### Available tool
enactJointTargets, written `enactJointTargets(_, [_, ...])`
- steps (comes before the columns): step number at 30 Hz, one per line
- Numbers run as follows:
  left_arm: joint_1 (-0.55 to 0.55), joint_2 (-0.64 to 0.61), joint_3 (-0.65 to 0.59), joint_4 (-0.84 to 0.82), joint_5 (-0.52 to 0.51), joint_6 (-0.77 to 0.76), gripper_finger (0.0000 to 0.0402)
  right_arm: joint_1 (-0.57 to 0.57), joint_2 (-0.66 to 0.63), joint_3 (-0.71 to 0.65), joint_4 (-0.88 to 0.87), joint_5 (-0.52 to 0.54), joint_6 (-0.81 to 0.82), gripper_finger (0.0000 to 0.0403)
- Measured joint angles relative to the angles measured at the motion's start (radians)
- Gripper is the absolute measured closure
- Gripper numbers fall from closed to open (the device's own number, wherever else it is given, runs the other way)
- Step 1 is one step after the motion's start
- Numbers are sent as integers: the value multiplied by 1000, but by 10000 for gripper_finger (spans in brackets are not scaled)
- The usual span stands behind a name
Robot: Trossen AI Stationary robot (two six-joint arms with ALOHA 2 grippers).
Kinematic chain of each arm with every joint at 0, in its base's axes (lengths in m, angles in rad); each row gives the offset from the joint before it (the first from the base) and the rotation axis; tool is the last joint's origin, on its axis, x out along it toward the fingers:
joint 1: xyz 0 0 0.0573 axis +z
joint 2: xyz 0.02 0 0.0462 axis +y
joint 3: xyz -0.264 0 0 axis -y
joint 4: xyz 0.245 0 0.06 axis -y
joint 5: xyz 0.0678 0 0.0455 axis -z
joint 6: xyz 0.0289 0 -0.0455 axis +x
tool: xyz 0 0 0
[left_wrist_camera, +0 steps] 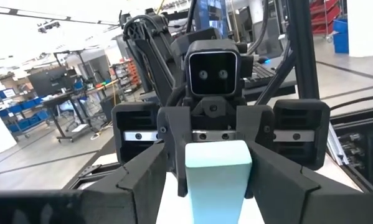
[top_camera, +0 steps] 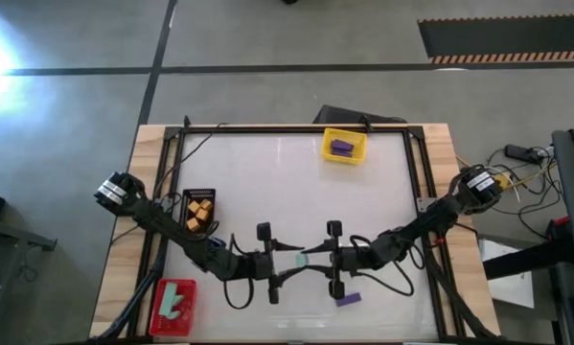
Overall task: Sort & place blocks by color
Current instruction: Put the light blue block into the red bin
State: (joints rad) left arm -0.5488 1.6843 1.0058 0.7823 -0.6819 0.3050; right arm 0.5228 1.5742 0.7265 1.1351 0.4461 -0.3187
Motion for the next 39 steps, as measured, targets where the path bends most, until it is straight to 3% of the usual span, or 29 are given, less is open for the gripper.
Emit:
enactJointTargets(9, [0,1,0,-1,3,11,284,-1,0,0,0,2,-14,292])
enactJointTargets(12, [0,1,0,-2,3,11,286,-1,0,0,-2,2,-11,286])
enactJointTargets(23, [0,1,0,-5,-5,18,286,0,-17,1,-27,0,21,157])
enactJointTargets(30, [0,1,0,-8,-71,14,282,0,-140,1,-186,8,64,128])
enactJointTargets(39, [3,-51,0,-176,-152,-160,280,0,-373,1,-449,109,115,145])
